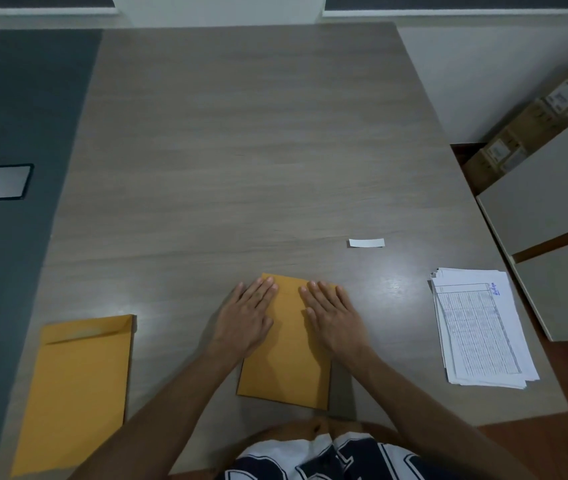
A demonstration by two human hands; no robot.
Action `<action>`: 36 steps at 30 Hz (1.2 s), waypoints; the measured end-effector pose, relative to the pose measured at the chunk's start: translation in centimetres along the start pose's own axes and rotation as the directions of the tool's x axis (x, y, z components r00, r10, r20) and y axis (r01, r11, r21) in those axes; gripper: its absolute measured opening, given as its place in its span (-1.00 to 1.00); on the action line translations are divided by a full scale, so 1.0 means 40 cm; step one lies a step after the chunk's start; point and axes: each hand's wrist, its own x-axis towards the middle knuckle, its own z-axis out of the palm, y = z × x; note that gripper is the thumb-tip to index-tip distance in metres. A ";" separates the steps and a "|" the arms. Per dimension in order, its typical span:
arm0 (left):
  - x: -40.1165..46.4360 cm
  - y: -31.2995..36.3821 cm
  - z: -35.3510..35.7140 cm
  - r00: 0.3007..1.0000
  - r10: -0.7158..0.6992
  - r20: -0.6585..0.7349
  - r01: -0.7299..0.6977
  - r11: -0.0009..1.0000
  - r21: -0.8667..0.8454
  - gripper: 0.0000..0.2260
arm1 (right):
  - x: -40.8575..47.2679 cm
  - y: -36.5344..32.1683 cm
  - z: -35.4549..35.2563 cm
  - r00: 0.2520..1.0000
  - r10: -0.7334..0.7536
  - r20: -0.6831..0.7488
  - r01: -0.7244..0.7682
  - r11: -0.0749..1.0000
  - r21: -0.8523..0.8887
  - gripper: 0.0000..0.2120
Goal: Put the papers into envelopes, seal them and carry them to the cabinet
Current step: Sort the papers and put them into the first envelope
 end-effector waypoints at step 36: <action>0.002 0.021 0.029 0.981 -0.191 -0.001 0.191 0.981 -0.006 -0.23 | -0.008 0.056 -0.049 0.991 -0.042 0.124 0.031 0.995 0.090 -0.12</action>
